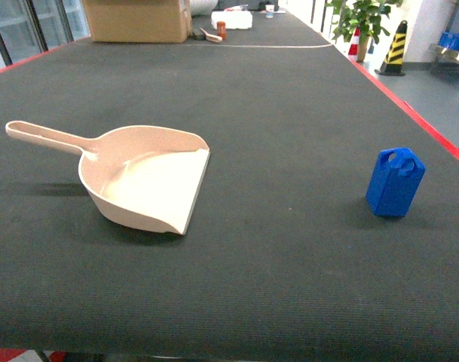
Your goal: Place part in tray to right shelf
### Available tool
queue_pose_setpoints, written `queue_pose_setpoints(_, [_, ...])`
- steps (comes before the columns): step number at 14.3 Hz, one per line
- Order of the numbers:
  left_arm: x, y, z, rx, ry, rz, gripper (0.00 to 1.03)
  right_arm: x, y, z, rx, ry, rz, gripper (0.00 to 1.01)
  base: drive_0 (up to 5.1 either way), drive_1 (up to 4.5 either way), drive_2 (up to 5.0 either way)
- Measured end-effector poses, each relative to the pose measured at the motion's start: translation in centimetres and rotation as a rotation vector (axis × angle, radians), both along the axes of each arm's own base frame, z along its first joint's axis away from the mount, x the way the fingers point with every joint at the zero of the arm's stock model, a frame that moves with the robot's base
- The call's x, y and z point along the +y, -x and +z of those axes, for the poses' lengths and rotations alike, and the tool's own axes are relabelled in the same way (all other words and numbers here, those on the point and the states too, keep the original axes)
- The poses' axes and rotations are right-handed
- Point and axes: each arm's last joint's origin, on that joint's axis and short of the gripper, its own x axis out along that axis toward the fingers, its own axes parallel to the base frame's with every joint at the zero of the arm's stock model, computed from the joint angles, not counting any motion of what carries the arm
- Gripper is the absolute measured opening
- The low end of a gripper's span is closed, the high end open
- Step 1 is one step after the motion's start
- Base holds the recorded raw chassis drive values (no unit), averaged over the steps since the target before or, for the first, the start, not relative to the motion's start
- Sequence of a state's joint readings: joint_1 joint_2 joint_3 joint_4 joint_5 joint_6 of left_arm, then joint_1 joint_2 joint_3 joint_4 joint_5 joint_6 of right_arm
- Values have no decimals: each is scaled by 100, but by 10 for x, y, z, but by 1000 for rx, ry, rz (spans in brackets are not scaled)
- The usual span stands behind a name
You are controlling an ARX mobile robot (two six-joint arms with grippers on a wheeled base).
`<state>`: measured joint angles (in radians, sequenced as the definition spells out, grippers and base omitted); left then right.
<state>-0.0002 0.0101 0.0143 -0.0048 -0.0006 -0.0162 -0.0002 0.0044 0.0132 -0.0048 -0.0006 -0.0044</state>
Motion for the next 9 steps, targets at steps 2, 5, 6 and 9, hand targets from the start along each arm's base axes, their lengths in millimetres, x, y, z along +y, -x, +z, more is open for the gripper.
queue_pose_setpoints(2, [0,0,0,0,0,0,98,0,0,0,0,0,0,98,0,0,0])
queue_pose_setpoints(5, [0,0,0,-1,0,0,98,0,0,0,0,0,0,98,0,0,0])
queue_pose_setpoints(6, [0,0,0,0,0,0,98,0,0,0,0,0,0,98,0,0,0])
queue_pose_setpoints(9, [0,0,0,-1,0,0,98,0,0,0,0,0,0,98,0,0,0])
